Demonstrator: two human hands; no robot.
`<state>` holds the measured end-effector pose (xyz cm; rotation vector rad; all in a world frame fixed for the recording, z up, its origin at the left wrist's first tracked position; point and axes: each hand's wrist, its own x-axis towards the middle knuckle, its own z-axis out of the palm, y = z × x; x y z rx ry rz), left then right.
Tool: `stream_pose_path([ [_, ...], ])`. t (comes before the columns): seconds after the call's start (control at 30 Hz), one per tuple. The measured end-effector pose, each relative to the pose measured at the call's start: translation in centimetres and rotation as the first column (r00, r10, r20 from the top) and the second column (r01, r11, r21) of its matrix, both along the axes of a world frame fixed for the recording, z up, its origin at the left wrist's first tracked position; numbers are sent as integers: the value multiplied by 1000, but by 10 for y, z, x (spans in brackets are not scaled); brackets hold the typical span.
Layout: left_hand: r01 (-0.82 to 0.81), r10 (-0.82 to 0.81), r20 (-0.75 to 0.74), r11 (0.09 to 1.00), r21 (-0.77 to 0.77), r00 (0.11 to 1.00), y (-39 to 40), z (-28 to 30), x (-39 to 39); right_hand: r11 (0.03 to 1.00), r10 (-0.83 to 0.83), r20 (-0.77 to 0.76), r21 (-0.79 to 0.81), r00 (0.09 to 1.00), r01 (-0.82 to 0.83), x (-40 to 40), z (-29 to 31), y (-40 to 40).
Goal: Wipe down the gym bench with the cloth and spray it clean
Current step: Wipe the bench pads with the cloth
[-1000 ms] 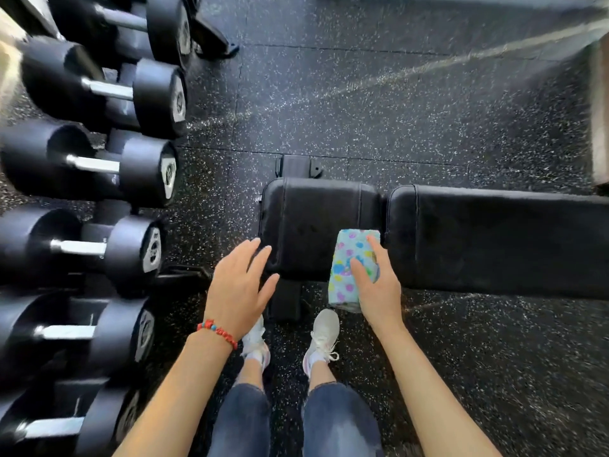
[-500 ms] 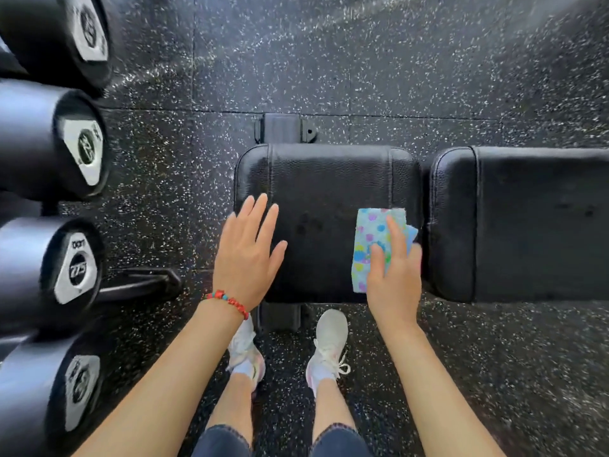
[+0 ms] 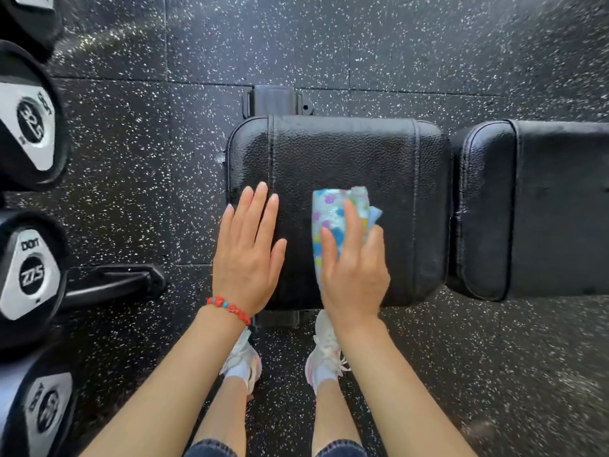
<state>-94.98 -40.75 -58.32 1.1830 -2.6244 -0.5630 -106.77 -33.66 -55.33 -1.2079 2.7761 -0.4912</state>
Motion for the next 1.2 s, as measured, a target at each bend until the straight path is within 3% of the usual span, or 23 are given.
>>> stream_pose_path([
  [0.2, 6, -6, -4, 1000, -9, 1000, -1, -1, 0, 990, 141, -99, 7, 985, -141, -29, -2, -8],
  [0.33, 0, 0, -10, 1000, -3, 1000, -1, -1, 1, 983, -184, 20, 19, 983, 183, -68, -2, -40],
  [0.4, -4, 4, -18, 1000, -1, 1000, 0, -2, 0, 962, -271, 9, 33, 963, 270, -73, -6, -49],
  [0.47, -9, 10, -25, 1000, 2, 1000, 1, -2, 0, 975, -222, -20, 14, 975, 223, -52, -2, -49],
  [0.57, -8, 7, -31, 1000, -7, 999, 0, 0, 1, 1000, 13, -14, 11, 1000, -13, -6, 0, -41],
  [0.63, -16, 15, -40, 1000, -3, 999, -1, 2, 2, 997, 81, 18, 12, 997, -81, 1, 2, -41],
  [0.77, -21, 22, -50, 1000, 6, 998, -1, 3, 5, 995, 103, -31, -11, 994, -103, -25, 1, -63],
  [0.9, -19, 19, -51, 1000, 9, 998, -2, 1, 14, 1000, -21, -4, 3, 1000, 21, -45, -9, -103],
  [1.1, 46, -46, -29, 999, -11, 999, -3, 1, 32, 983, 184, -56, 7, 981, -184, 15, 0, -41],
  [1.2, 64, -64, -10, 998, -26, 998, -2, 0, 37, 980, 198, -43, 12, 979, -198, 15, -1, -41],
])
